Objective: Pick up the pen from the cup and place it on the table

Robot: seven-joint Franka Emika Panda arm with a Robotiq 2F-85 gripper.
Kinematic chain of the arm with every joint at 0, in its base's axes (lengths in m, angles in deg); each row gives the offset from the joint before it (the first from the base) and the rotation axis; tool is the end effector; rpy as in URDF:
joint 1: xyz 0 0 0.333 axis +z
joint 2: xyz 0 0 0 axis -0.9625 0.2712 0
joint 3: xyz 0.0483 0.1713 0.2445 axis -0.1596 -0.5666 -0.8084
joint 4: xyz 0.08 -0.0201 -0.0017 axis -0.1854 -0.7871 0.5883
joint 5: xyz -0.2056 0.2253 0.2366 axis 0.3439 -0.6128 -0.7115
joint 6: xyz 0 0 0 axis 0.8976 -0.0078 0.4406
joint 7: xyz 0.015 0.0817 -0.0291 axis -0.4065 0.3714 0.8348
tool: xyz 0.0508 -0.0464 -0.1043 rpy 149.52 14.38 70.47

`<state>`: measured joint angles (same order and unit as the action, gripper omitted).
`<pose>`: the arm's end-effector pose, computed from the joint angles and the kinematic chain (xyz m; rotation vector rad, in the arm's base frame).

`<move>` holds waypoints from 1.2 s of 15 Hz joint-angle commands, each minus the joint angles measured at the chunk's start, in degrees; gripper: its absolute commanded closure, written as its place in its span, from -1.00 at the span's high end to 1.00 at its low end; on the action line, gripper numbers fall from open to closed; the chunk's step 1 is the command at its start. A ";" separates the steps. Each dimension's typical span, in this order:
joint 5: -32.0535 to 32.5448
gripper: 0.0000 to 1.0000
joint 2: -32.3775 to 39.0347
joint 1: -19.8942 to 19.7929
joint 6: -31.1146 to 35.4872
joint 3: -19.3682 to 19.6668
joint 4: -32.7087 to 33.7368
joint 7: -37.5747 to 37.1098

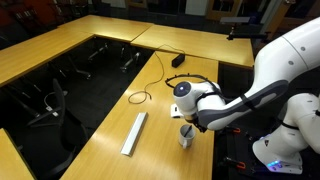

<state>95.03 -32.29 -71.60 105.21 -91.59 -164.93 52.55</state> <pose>0.4576 0.0390 0.2545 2.7056 1.4323 -0.5176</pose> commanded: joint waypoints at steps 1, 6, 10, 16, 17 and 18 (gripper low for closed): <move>1.42 0.42 2.28 0.93 1.61 -1.36 2.19 -0.22; 1.67 0.05 5.47 1.33 1.67 -2.47 5.25 -0.64; 2.55 0.08 7.25 1.25 1.28 -2.62 6.67 -0.35; 5.17 0.14 8.67 1.15 1.48 -2.60 7.24 -0.71; 5.20 0.03 8.76 1.05 1.43 -2.64 7.21 -0.46; 5.38 0.00 8.93 1.05 1.37 -2.63 7.20 -0.58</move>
<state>99.04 -24.10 -70.15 106.79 -93.80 -158.51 52.54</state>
